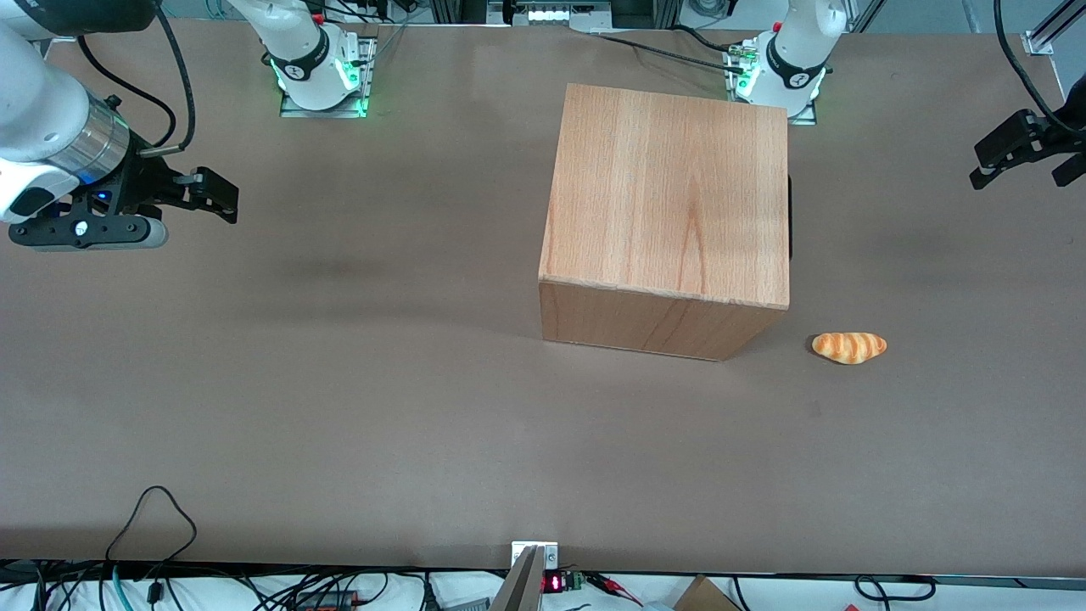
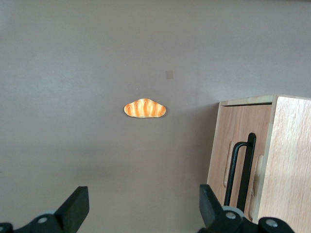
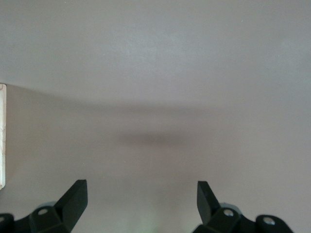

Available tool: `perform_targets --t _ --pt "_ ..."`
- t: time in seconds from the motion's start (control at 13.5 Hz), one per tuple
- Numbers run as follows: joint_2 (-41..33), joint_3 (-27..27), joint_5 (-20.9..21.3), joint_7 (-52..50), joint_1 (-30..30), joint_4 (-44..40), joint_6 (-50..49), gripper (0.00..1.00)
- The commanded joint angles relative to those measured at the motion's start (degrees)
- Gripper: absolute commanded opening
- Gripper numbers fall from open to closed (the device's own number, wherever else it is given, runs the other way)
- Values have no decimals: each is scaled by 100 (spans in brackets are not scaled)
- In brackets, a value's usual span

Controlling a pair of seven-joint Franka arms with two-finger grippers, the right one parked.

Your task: Open top drawer with left arm

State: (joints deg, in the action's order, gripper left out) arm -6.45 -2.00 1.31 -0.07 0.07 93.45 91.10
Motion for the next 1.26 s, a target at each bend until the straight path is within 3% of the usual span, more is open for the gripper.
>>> perform_targets --t 0.0,1.19 --pt "12 -55 -87 191 -24 -108 -162 100" --pt "240 6 -253 200 -42 6 -224 100"
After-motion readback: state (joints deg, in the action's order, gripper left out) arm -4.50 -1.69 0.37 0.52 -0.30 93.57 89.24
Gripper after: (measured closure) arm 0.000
